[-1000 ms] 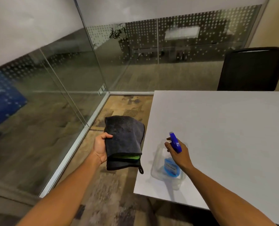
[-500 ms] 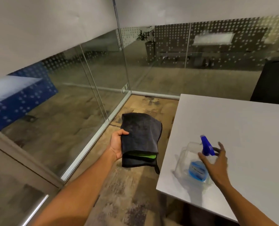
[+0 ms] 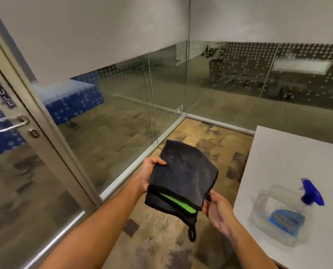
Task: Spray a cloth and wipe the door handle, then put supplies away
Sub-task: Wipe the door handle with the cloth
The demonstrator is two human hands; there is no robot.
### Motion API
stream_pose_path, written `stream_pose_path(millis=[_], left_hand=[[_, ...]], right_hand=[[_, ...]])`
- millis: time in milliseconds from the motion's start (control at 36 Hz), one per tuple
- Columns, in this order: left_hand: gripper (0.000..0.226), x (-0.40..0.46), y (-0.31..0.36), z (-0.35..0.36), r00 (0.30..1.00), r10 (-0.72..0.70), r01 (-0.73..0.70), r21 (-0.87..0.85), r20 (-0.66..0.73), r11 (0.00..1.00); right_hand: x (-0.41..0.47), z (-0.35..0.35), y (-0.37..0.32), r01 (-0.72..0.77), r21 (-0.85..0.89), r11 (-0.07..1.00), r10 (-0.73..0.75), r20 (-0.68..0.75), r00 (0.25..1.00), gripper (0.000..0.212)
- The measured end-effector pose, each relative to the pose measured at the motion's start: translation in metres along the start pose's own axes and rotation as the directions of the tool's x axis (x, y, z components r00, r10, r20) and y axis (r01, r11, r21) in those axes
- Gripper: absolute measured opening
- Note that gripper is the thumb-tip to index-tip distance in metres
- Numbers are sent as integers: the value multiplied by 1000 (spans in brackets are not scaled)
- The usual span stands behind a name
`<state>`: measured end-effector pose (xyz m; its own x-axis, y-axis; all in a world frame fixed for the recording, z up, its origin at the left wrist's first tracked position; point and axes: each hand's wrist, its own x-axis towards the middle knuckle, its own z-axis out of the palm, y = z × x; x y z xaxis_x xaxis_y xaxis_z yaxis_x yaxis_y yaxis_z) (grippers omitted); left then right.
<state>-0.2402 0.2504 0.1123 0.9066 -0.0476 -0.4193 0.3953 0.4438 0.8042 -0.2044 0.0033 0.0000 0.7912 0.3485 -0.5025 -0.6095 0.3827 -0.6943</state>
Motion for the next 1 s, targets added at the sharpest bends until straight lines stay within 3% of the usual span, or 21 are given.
stream_pose_path(millis=[83,194,306,472,500,528,556,583,611,639,667,722,778,917,1000], left_hand=[[37,-18,8,-30,999,-44,44,31,-4,999],[35,-43,24,-70,996,-90,91,39,-13,995],[51,-68,39,-108,995,-91,92,36,-37,995],[43,-96,58,-165,993,-100,103,42,-58,994],[42,-99,62,-173,991,-108,112,57,-75,992],[39,-102,65,-181,987,-125,132,74,-99,988],[36,-104,70,-188,981,-148,160,89,-129,983],[33,-106,75,-193,972,-174,192,104,-157,976],[32,-107,80,-198,963,-199,222,117,-181,968],[32,-108,85,-203,955,-215,244,132,-204,961],[33,-108,91,-207,949,-221,258,148,-226,955],[38,-104,100,-215,937,-234,287,190,-260,939],[37,-98,109,-224,928,-237,312,252,-287,916],[42,-78,129,-253,922,-183,303,342,-340,890],[50,-65,148,-275,929,-72,223,393,-362,892]], right_hand=[[6,52,13,-129,100,987,114,140,984,34],[11,104,34,-196,62,979,169,301,938,51],[20,129,55,-212,137,968,155,339,928,43],[35,166,84,-256,174,951,169,402,900,44],[33,174,88,-260,142,955,178,427,886,45],[34,182,90,-241,67,968,181,476,861,37],[32,192,90,-222,14,975,174,572,802,13],[34,201,88,-276,-15,961,229,603,764,9],[36,212,86,-365,-60,929,312,658,685,10],[37,224,85,-357,-106,928,319,718,618,20],[43,230,85,-319,-98,943,284,738,612,51],[52,250,78,-326,-196,925,363,711,602,76],[73,263,76,-459,-367,809,578,636,512,77],[123,315,65,-206,-645,736,653,595,469,60],[146,347,61,-177,-678,713,668,581,465,58]])
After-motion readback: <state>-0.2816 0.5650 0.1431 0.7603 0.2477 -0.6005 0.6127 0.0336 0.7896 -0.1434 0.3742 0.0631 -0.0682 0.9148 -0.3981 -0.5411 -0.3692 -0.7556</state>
